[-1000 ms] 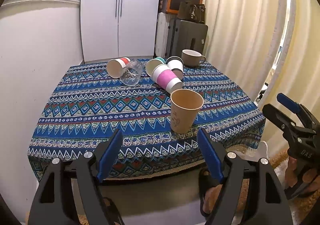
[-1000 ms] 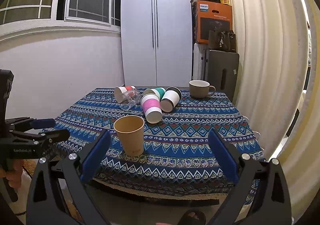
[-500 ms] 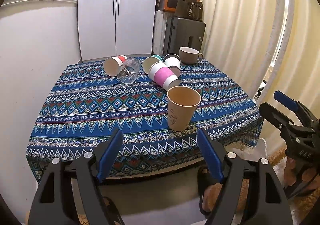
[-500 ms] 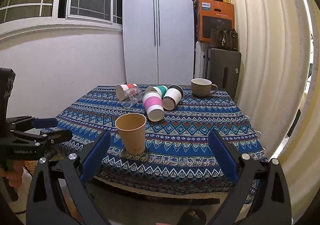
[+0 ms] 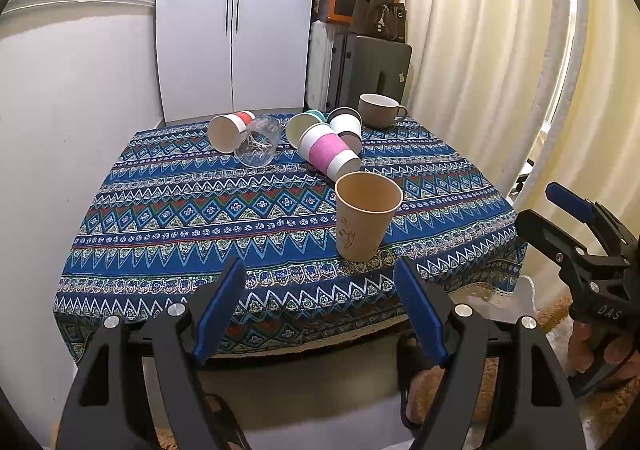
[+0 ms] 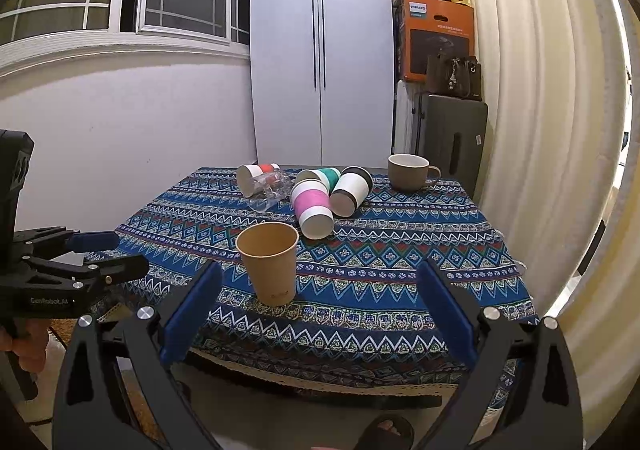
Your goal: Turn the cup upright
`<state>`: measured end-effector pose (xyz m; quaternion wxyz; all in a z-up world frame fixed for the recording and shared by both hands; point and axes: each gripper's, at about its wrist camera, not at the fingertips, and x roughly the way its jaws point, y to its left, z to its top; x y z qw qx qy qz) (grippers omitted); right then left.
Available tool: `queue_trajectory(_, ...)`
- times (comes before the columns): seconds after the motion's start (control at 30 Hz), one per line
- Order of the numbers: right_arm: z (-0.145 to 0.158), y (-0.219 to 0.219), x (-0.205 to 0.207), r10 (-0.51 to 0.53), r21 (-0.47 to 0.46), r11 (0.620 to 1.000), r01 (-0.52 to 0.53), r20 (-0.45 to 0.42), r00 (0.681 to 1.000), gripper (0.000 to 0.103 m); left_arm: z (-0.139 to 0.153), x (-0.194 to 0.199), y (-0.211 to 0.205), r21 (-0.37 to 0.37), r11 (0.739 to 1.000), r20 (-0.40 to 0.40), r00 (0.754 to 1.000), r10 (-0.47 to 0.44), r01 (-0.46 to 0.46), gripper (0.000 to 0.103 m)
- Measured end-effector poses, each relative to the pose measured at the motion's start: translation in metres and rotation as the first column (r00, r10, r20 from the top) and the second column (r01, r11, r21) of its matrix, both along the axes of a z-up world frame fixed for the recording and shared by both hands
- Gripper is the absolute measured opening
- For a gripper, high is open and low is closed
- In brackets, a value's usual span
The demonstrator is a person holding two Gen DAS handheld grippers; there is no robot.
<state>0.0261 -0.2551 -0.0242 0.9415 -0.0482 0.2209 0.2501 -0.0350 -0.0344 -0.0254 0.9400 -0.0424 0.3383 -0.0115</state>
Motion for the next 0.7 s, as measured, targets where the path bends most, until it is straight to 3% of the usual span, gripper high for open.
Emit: queue_trajectory(0.7,-0.0011,0.0004,-0.001,0.016,0.011,1.0,-0.016,0.0,1.0,0.096,0.0033,-0.0033,-0.0011,-0.001,1.0,0.022,1.0,-0.007,0.007,0.075)
